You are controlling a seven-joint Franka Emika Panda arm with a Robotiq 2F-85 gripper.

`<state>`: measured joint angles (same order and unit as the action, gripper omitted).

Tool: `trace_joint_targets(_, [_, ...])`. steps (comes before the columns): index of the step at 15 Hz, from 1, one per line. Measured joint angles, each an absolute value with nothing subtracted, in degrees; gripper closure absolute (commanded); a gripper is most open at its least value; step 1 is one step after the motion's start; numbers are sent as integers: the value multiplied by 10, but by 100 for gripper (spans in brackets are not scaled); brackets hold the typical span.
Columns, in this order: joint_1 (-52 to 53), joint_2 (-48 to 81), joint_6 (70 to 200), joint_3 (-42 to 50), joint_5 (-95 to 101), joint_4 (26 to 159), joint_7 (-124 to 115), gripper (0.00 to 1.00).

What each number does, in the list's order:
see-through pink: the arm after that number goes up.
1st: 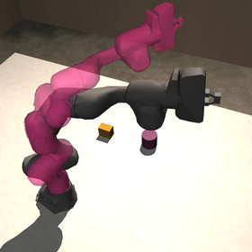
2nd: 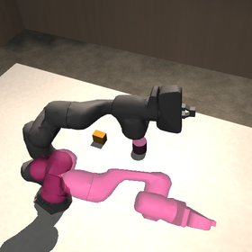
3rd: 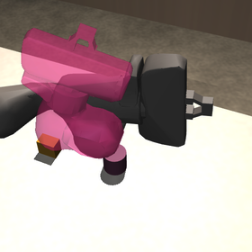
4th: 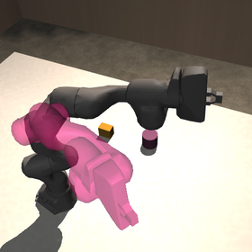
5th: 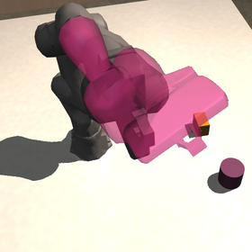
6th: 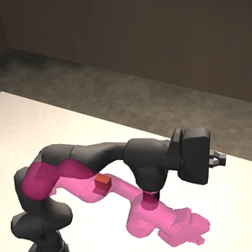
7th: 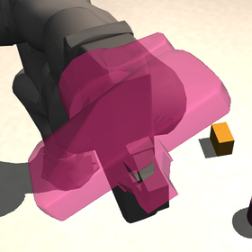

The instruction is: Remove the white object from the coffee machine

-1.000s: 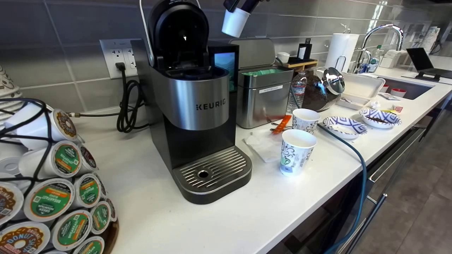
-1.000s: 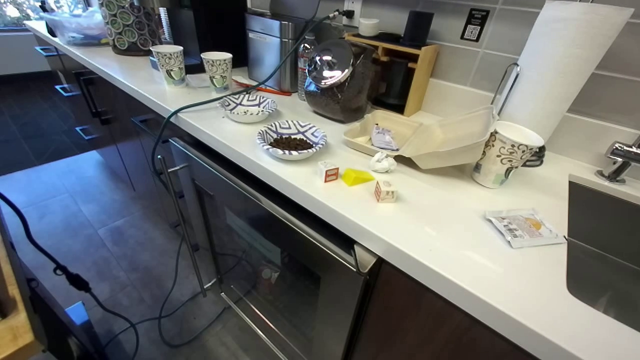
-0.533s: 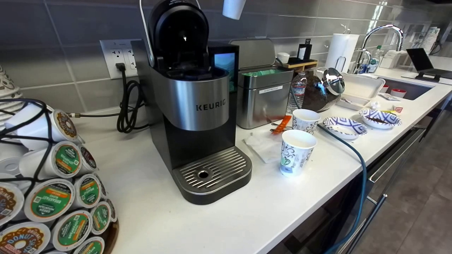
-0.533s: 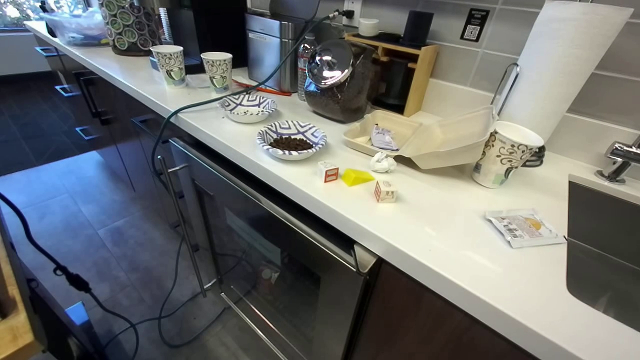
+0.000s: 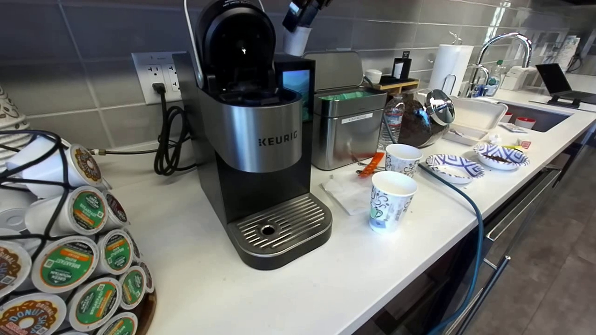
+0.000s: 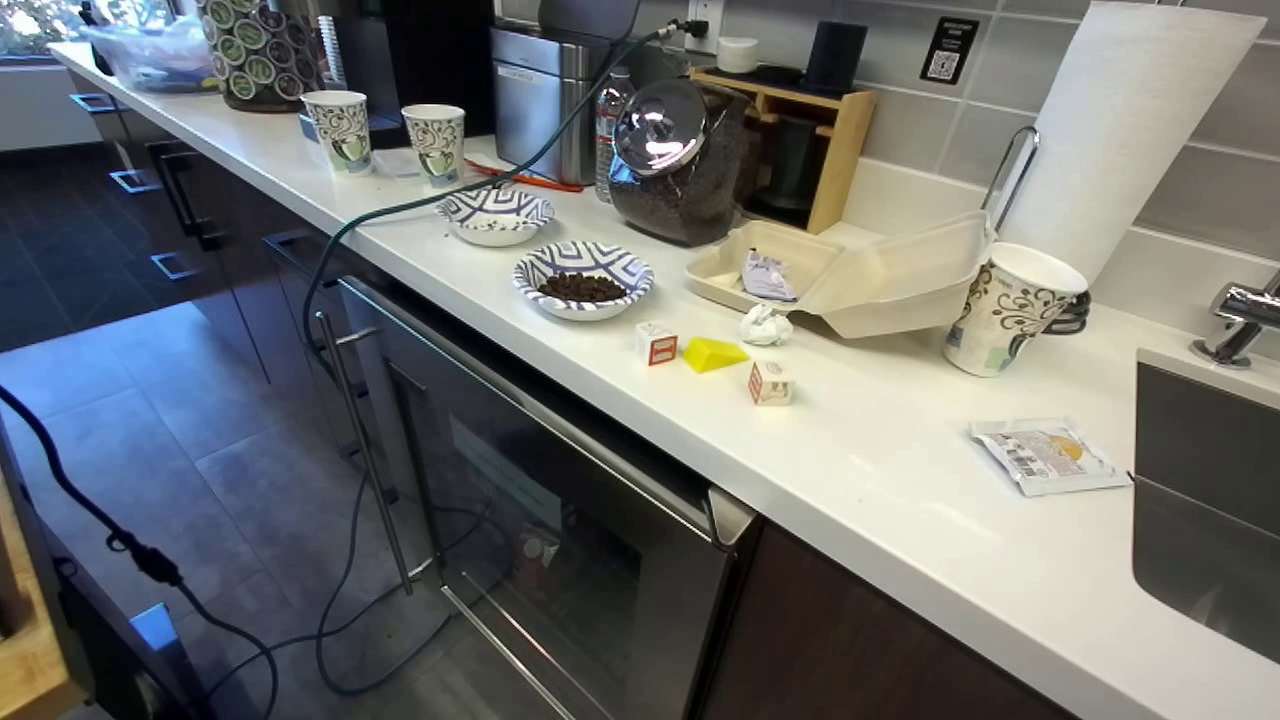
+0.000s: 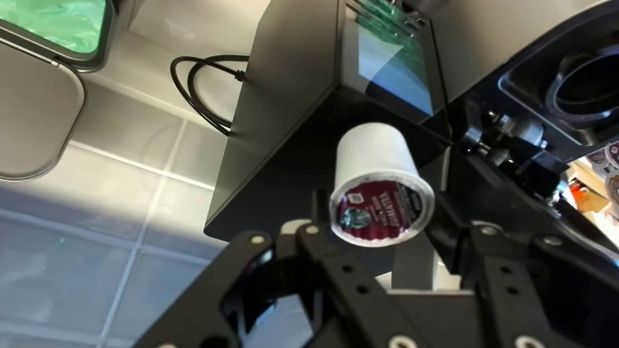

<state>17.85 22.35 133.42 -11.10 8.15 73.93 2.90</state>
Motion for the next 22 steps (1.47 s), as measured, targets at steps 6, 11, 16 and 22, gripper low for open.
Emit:
trace_joint_targets(6, [185, 258, 1347, -111, 86, 701, 29, 1])
trace_joint_targets(11, [186, 263, 1347, -106, 97, 669, 17, 0])
trace_joint_targets(16, [179, 210, 1300, -102, 88, 672, -21, 0])
trace_joint_targets(22, [167, 51, 1234, -101, 47, 808, -88, 0])
